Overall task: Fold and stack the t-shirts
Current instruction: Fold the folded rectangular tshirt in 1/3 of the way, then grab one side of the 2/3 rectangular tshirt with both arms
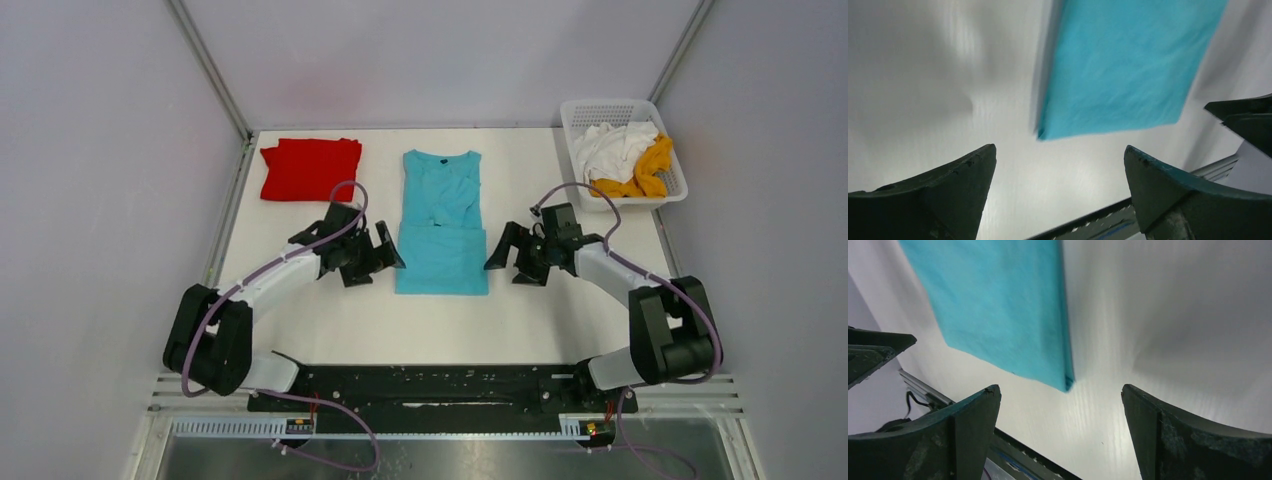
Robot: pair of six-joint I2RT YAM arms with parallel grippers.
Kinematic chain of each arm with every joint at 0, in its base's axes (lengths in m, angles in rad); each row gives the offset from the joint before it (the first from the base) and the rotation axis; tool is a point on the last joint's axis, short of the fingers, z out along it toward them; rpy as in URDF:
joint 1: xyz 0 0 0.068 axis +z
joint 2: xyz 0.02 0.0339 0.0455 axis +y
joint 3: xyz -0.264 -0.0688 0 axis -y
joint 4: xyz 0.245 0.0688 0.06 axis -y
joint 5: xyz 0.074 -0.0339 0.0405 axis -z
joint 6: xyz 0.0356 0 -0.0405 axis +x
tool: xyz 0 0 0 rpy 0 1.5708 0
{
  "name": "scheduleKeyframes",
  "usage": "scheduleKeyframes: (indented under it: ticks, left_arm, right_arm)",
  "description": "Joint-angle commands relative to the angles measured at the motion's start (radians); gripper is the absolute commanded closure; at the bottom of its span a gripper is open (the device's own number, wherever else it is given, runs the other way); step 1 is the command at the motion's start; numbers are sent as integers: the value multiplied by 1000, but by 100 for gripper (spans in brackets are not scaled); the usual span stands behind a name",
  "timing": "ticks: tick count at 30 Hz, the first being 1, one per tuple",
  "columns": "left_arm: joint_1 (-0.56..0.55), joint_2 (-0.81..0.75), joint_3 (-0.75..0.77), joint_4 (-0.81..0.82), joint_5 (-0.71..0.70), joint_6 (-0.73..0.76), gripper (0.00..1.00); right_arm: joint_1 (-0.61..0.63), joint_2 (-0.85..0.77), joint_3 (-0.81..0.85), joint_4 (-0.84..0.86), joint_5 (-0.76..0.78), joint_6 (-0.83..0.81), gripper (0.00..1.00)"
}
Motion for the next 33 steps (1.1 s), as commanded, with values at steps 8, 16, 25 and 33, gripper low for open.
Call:
scheduleKeyframes:
  ticks: [8,16,25,33]
  left_arm:
    - [-49,-151,-242,65,-19,-84,1]
    - [-73,-36,-259,153,27,-100,7]
    - [-82,102,-213,187,20,-99,31]
    - [-85,185,-183,168,26,-83,63]
  right_arm:
    - [34,-125,-233,114,-55,16,0]
    - [74,-64,-247,203,-81,69,0]
    - [134,34,-211,213,-29,94,18]
    - [155,76,-195,168,28,59,52]
